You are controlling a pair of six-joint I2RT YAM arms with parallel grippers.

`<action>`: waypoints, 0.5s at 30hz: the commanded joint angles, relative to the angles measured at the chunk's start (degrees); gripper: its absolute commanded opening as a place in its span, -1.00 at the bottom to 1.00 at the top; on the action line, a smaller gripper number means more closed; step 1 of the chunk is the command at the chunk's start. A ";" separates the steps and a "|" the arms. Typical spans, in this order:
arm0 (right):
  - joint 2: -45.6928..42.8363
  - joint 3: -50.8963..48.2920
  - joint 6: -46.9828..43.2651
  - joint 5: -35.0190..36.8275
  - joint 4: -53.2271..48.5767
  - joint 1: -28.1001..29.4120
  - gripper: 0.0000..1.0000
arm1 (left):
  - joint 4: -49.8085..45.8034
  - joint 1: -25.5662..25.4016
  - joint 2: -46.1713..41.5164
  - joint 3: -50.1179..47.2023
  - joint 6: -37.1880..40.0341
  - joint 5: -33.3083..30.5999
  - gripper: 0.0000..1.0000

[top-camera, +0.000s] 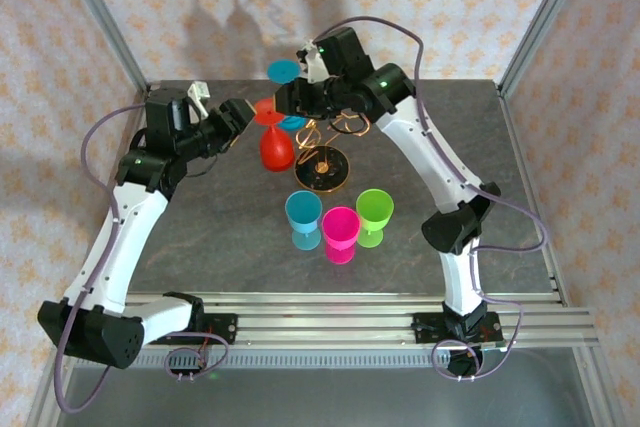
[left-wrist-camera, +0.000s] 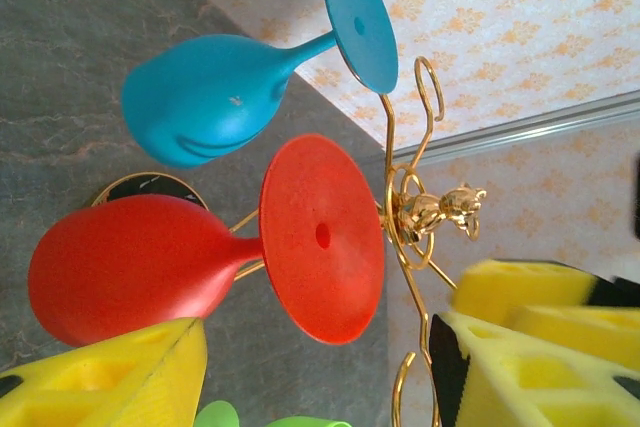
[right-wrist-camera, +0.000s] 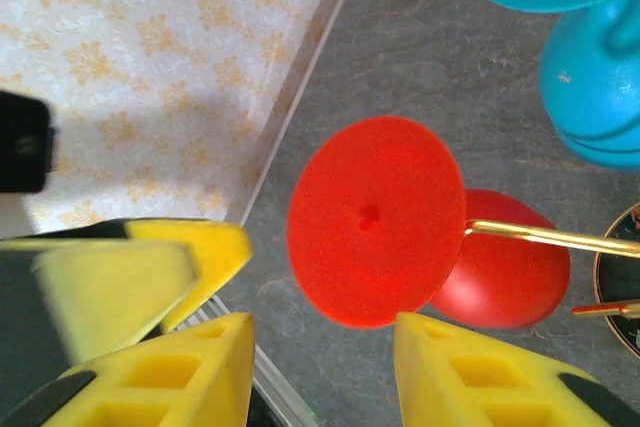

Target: Take the wine glass off the wine glass rack

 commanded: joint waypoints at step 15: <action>-7.97 -3.32 -0.51 2.47 3.10 0.07 -0.19 | 10.59 -1.15 4.69 -2.35 -3.92 -0.28 0.00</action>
